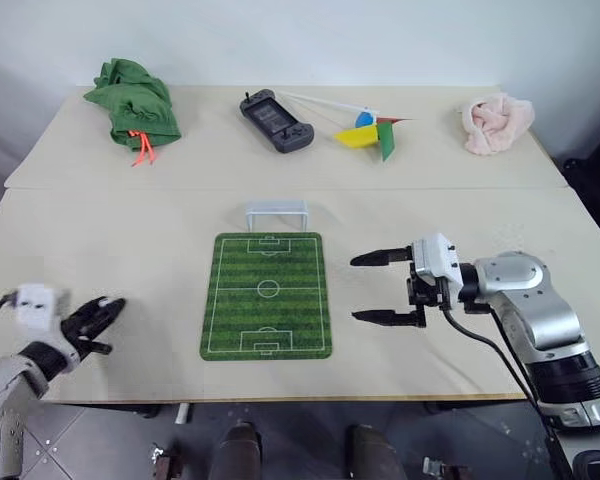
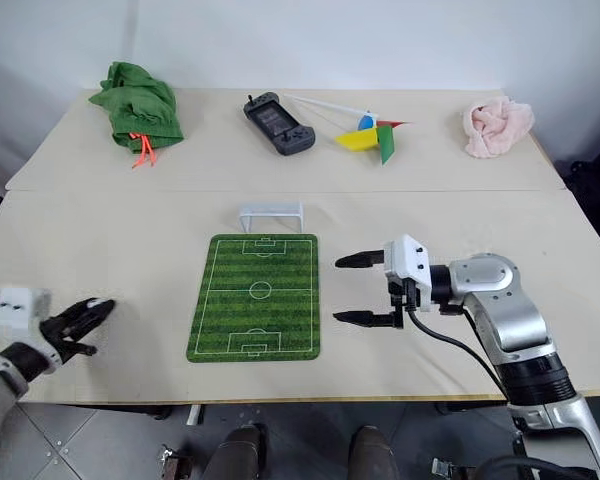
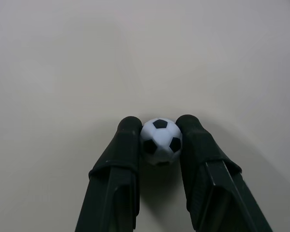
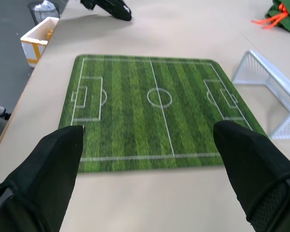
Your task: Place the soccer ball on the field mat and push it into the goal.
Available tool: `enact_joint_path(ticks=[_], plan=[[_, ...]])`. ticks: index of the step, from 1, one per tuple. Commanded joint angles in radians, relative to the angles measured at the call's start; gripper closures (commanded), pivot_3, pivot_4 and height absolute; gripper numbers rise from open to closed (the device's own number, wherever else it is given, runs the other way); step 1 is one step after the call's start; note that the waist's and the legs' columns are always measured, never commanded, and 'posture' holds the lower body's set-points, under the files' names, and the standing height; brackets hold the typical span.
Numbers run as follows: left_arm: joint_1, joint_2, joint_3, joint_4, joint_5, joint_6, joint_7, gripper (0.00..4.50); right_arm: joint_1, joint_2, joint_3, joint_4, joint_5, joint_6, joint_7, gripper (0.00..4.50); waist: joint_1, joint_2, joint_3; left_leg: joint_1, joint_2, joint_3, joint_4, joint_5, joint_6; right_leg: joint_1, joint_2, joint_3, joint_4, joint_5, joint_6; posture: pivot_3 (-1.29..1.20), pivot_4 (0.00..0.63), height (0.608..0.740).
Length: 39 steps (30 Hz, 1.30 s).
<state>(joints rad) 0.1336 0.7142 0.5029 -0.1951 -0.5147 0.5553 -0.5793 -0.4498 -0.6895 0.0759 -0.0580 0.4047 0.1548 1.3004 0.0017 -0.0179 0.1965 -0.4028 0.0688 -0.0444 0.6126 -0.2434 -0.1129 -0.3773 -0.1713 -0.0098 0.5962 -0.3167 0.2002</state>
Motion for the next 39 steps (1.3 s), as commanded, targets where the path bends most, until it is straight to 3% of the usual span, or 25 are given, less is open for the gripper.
enact_joint_path(ticks=[1,6,13,22,30,39], plan=[[-0.040,0.079,-0.056,-0.066,-0.035,0.038,-0.113,3.61,0.036,-0.036,-0.044,-0.067,0.020,-0.005,0.002,0.00,-0.001,0.000,0.000,0.000,0.000,0.000,0.000,0.000,0.000,0.000,0.000,0.000,0.000,0.000,0.000,0.00,0.150,0.740],[-0.179,0.175,-0.198,-0.061,-0.038,0.062,-0.259,3.61,0.105,-0.068,-0.083,-0.130,0.036,0.013,-0.026,0.00,-0.004,0.000,0.000,0.000,0.000,0.000,-0.001,0.000,0.000,0.000,0.000,0.000,0.000,0.000,0.000,0.00,0.150,0.740],[-0.390,0.220,-0.424,0.002,0.015,0.018,-0.468,3.61,0.193,-0.094,-0.119,-0.228,0.052,0.041,-0.057,0.00,0.001,0.001,0.000,0.000,0.000,0.001,-0.001,0.000,0.000,0.000,0.000,0.000,-0.001,0.000,0.000,0.00,0.150,0.740],[-0.617,0.149,-0.650,0.163,0.128,-0.091,-0.661,3.61,0.239,-0.106,-0.123,-0.310,0.048,0.068,-0.103,0.00,0.003,0.001,0.000,0.000,0.000,0.001,0.000,0.000,0.000,0.000,0.000,0.000,0.000,0.000,0.000,0.00,0.150,0.740],[-0.675,0.145,-0.728,0.218,0.182,-0.175,-0.815,3.61,0.238,-0.122,-0.089,-0.301,0.021,0.040,-0.071,0.00,0.001,0.001,0.000,-0.001,0.000,0.001,0.000,0.000,0.001,0.000,0.000,0.000,0.003,0.000,0.001,0.00,0.150,0.740],[-0.736,0.028,-0.793,0.281,0.252,-0.242,-0.835,3.61,0.213,-0.110,-0.071,-0.309,0.019,0.059,-0.086,0.00,0.008,0.001,0.000,-0.001,0.000,0.001,0.000,0.000,0.001,0.000,0.000,0.000,0.004,0.000,0.001,0.00,0.150,0.740]])
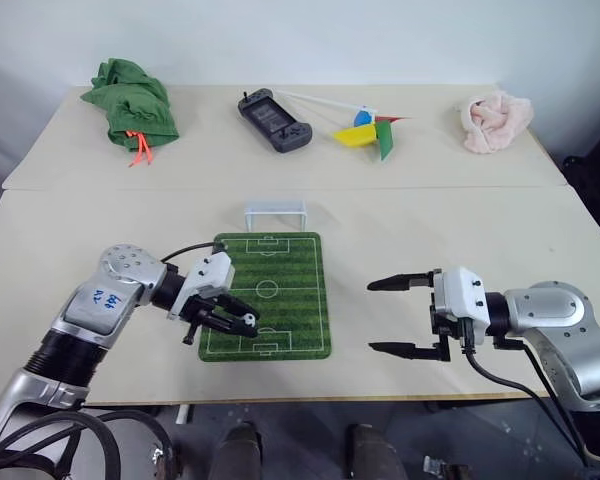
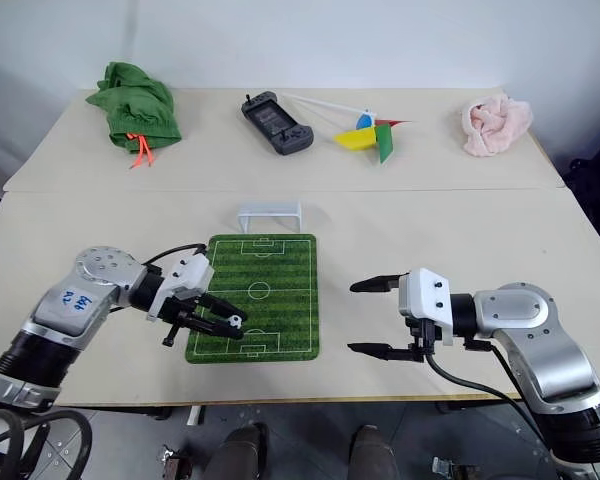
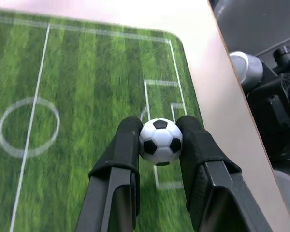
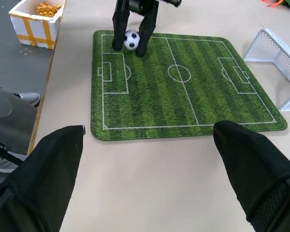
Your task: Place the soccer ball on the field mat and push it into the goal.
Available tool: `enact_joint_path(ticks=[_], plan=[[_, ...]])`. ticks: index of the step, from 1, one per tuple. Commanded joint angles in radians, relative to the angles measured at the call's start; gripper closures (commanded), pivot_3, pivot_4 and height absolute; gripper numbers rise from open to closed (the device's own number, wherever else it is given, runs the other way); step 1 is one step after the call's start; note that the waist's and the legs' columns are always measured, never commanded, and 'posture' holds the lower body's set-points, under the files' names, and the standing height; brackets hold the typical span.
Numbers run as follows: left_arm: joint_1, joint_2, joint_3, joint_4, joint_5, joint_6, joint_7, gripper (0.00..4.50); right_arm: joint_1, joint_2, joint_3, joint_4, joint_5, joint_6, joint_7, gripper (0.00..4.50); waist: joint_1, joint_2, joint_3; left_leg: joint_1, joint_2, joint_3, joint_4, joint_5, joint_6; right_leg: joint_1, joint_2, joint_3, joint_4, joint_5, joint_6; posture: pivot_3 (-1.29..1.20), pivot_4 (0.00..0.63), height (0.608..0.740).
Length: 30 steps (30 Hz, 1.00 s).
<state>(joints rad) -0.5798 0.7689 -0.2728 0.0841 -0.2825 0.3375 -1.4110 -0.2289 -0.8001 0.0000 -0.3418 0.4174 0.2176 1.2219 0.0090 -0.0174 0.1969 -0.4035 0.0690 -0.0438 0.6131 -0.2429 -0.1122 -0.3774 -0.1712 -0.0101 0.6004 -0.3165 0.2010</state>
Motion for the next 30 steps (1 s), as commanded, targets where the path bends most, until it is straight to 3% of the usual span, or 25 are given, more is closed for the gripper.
enact_joint_path(ticks=[1,30], plan=[[-0.026,-0.036,-0.020,0.005,0.025,-0.028,-0.004,3.61,-0.008,0.001,0.007,-0.028,0.007,-0.003,-0.009,0.00,0.001,0.000,0.000,0.000,0.000,0.000,0.000,0.000,0.000,0.000,0.000,0.000,0.000,0.000,0.000,0.00,0.150,0.740],[-0.021,-0.071,-0.058,0.031,0.084,-0.068,-0.073,3.61,-0.015,0.012,0.010,-0.070,0.030,0.035,-0.087,0.00,0.014,0.000,0.000,0.000,0.000,0.000,0.000,0.000,0.000,0.000,0.000,0.000,0.000,0.000,0.000,0.00,0.150,0.740]])
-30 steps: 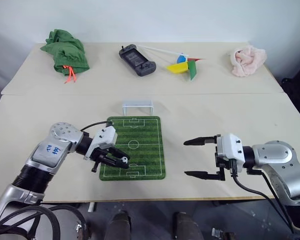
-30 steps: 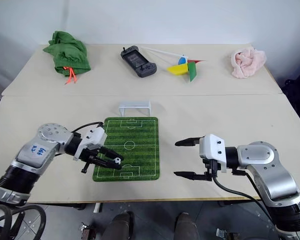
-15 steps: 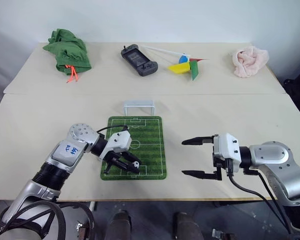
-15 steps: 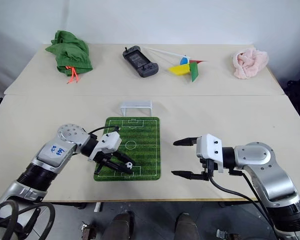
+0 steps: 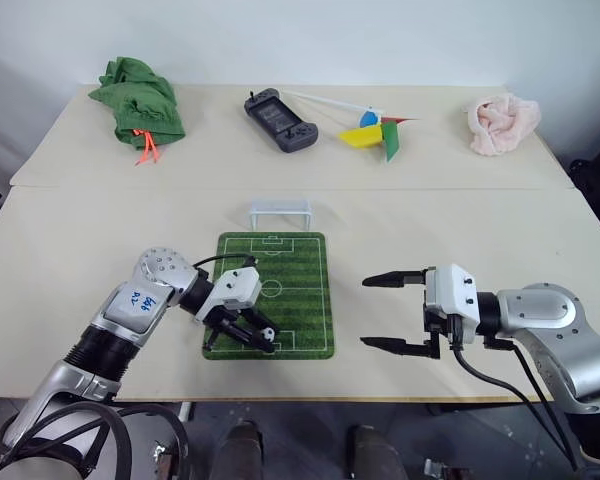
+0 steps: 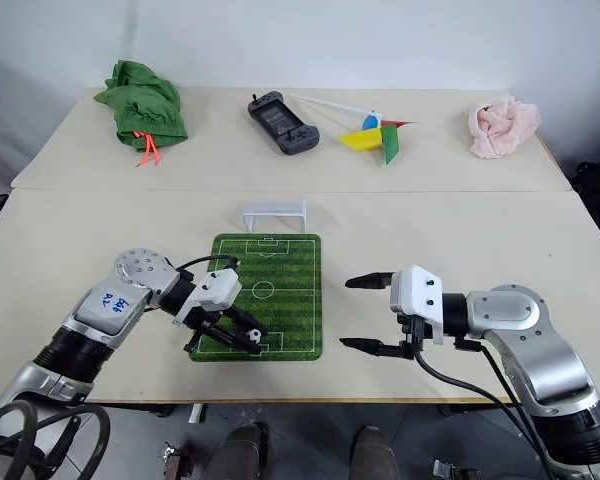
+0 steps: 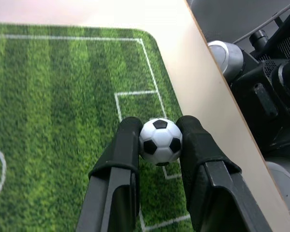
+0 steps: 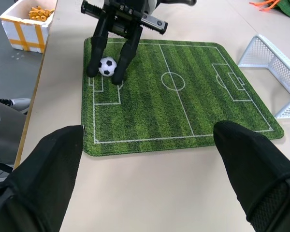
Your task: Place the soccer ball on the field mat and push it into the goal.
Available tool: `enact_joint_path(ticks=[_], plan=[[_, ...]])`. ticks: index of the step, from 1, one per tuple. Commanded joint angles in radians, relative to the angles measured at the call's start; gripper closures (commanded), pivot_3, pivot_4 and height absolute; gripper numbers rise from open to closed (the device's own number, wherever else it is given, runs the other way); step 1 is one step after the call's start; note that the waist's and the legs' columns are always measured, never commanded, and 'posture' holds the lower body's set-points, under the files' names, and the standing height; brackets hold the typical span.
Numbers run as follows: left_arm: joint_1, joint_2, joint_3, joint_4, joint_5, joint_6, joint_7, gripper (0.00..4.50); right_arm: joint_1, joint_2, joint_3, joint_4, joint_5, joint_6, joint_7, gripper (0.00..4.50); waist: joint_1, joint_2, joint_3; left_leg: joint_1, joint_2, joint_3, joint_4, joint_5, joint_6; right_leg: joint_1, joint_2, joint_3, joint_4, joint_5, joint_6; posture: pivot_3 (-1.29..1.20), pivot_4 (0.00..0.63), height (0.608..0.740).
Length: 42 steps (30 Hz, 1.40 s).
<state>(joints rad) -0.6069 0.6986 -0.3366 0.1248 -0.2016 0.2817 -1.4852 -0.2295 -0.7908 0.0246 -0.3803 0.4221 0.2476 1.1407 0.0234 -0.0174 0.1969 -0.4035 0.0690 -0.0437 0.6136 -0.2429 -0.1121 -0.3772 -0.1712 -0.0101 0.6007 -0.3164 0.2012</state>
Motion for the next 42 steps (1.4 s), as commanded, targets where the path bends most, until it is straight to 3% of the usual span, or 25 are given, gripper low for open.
enact_joint_path(ticks=[1,5,7,17,42], plan=[[0.006,-0.003,0.008,-0.006,0.004,-0.013,0.005,3.61,-0.018,0.004,-0.015,-0.031,0.025,0.006,-0.008,0.00,0.000,0.000,0.000,0.000,0.000,0.000,0.000,0.000,0.000,0.000,0.000,0.000,0.000,0.000,0.000,0.00,0.150,0.740],[0.008,-0.006,0.011,-0.005,0.004,-0.013,0.009,3.61,-0.023,0.007,-0.016,-0.031,0.025,0.009,-0.011,0.00,0.000,0.000,0.000,0.000,0.000,0.000,0.000,0.000,0.000,0.000,0.000,0.000,0.000,0.000,0.000,0.00,0.150,0.740],[0.010,-0.006,0.010,-0.008,0.003,-0.005,0.008,2.88,-0.021,0.007,-0.018,-0.033,0.025,0.010,-0.011,0.00,0.000,0.000,0.000,0.000,0.000,0.000,0.000,0.000,0.000,0.000,0.000,0.000,0.000,0.000,0.000,0.00,0.150,0.740],[0.017,-0.008,0.015,-0.021,0.007,-0.001,0.021,0.10,-0.023,0.009,-0.021,-0.035,0.026,0.012,-0.017,0.00,0.001,0.000,0.000,0.000,0.000,0.000,0.001,0.000,0.000,0.000,0.000,0.000,0.000,0.000,0.000,0.00,0.150,0.740],[0.003,0.011,0.061,-0.114,-0.068,0.117,0.023,0.02,-0.047,0.010,-0.009,-0.011,0.018,0.005,-0.010,0.00,0.000,0.000,0.000,0.000,0.000,0.000,0.002,0.000,0.001,0.000,0.000,0.000,0.002,0.000,0.000,0.00,0.150,0.740]])
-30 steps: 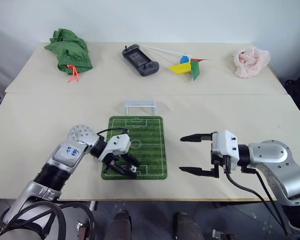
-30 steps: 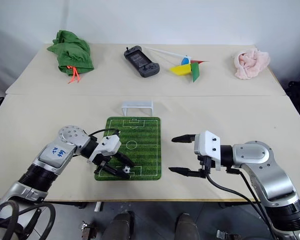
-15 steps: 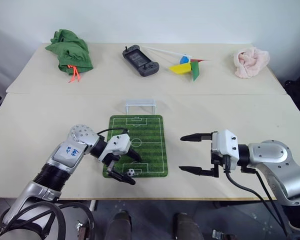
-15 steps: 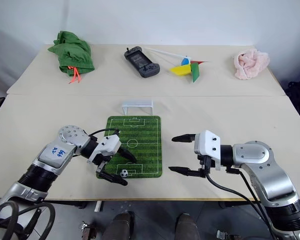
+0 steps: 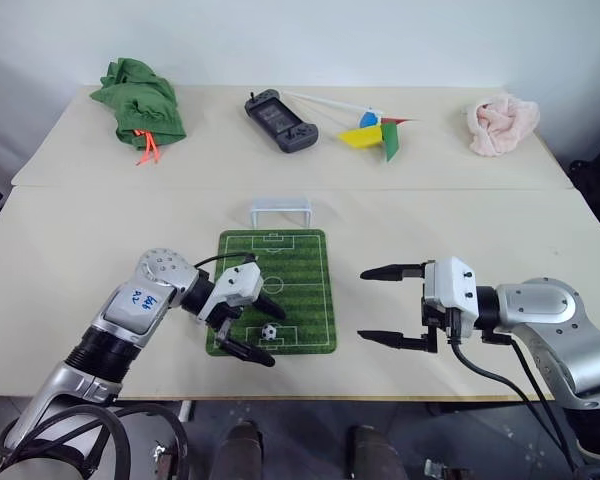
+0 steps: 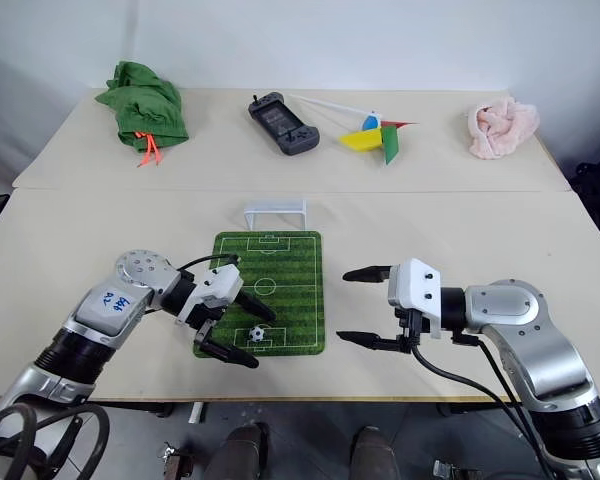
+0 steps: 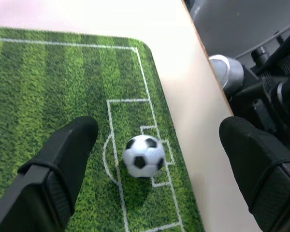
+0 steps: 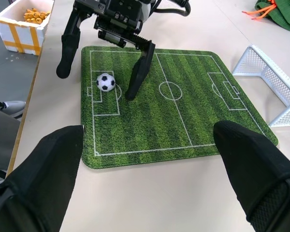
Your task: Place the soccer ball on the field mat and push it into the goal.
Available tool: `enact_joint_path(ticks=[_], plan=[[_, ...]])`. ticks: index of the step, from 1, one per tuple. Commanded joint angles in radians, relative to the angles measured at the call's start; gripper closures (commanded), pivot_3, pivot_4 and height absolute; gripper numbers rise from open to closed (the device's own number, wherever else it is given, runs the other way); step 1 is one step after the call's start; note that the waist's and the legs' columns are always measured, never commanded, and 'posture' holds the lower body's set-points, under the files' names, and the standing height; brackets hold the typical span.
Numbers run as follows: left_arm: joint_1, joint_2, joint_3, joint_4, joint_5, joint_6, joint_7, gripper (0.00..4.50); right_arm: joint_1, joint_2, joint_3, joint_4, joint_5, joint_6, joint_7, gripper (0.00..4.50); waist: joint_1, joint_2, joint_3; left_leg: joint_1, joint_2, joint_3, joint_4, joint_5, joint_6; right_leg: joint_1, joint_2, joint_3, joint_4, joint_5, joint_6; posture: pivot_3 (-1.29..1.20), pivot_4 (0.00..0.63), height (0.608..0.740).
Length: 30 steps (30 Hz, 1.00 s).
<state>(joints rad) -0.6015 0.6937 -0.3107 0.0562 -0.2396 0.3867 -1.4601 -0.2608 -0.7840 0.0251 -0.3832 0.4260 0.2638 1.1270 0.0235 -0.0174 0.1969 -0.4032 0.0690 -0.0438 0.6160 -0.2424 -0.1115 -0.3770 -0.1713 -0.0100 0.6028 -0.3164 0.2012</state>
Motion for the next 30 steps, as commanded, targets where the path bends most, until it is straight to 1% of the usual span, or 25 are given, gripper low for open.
enact_joint_path(ticks=[1,3,9,12,15,20,24,25,30], plan=[[-0.003,0.018,0.038,-0.049,-0.032,0.016,0.000,0.02,-0.017,0.004,-0.008,-0.006,0.013,-0.011,0.004,0.00,0.000,0.000,0.000,0.000,0.000,0.000,0.000,0.000,0.000,0.000,0.000,0.000,0.000,0.000,0.000,0.00,0.150,0.740],[-0.005,0.022,0.050,-0.058,-0.039,0.025,0.003,0.02,-0.021,0.005,-0.006,-0.002,0.012,-0.012,0.006,0.00,0.000,0.000,0.000,0.000,0.000,0.000,0.000,0.000,0.000,0.000,0.000,0.000,0.000,0.000,0.000,0.00,0.150,0.740],[-0.040,0.035,0.118,-0.103,-0.113,0.131,0.019,0.02,-0.022,0.008,-0.003,0.007,0.007,-0.018,0.010,0.00,0.000,0.000,0.000,0.000,0.000,0.000,0.000,0.000,0.000,0.000,0.000,0.000,0.000,0.000,0.000,0.00,0.150,0.740],[-0.049,0.040,0.133,-0.113,-0.138,0.165,0.019,0.61,-0.023,0.008,-0.001,0.008,0.006,-0.018,0.013,0.00,-0.001,0.000,0.000,0.000,0.000,0.000,0.000,0.000,0.000,0.000,0.000,0.000,0.001,0.000,0.000,0.00,0.150,0.740],[-0.034,0.064,0.131,-0.150,-0.169,0.204,-0.009,1.45,-0.025,0.009,0.003,0.009,0.005,-0.021,0.018,0.00,-0.002,0.000,0.000,0.000,0.000,0.000,0.000,0.000,0.000,0.000,0.000,0.000,0.001,0.000,0.000,0.00,0.150,0.740],[-0.010,0.085,0.118,-0.199,-0.199,0.238,-0.019,3.03,-0.024,0.009,0.012,0.008,-0.004,-0.028,0.027,0.00,-0.001,0.000,0.000,0.000,0.000,0.000,-0.001,0.000,0.000,0.000,0.000,0.000,0.000,0.000,0.000,0.00,0.150,0.740],[0.031,0.120,0.093,-0.256,-0.217,0.291,-0.033,4.34,-0.017,0.006,0.016,-0.001,0.003,-0.025,0.039,0.00,-0.003,0.000,0.000,0.000,0.000,0.000,-0.001,0.000,0.000,0.000,0.000,0.000,0.000,0.000,0.000,0.00,0.150,0.740],[0.047,0.136,0.075,-0.269,-0.208,0.296,-0.037,4.48,-0.011,-0.001,0.018,-0.006,0.003,-0.030,0.049,0.00,-0.003,0.000,0.000,0.000,0.000,0.000,-0.002,0.000,0.000,0.000,0.000,0.000,0.000,0.000,0.000,0.00,0.150,0.740],[0.090,0.160,0.035,-0.297,-0.185,0.295,-0.013,4.48,0.015,-0.014,0.008,-0.032,0.023,-0.031,0.082,0.00,0.000,0.000,0.000,0.000,0.000,0.000,-0.002,0.000,0.000,0.000,0.000,0.000,-0.001,0.000,0.000,0.00,0.150,0.740]])
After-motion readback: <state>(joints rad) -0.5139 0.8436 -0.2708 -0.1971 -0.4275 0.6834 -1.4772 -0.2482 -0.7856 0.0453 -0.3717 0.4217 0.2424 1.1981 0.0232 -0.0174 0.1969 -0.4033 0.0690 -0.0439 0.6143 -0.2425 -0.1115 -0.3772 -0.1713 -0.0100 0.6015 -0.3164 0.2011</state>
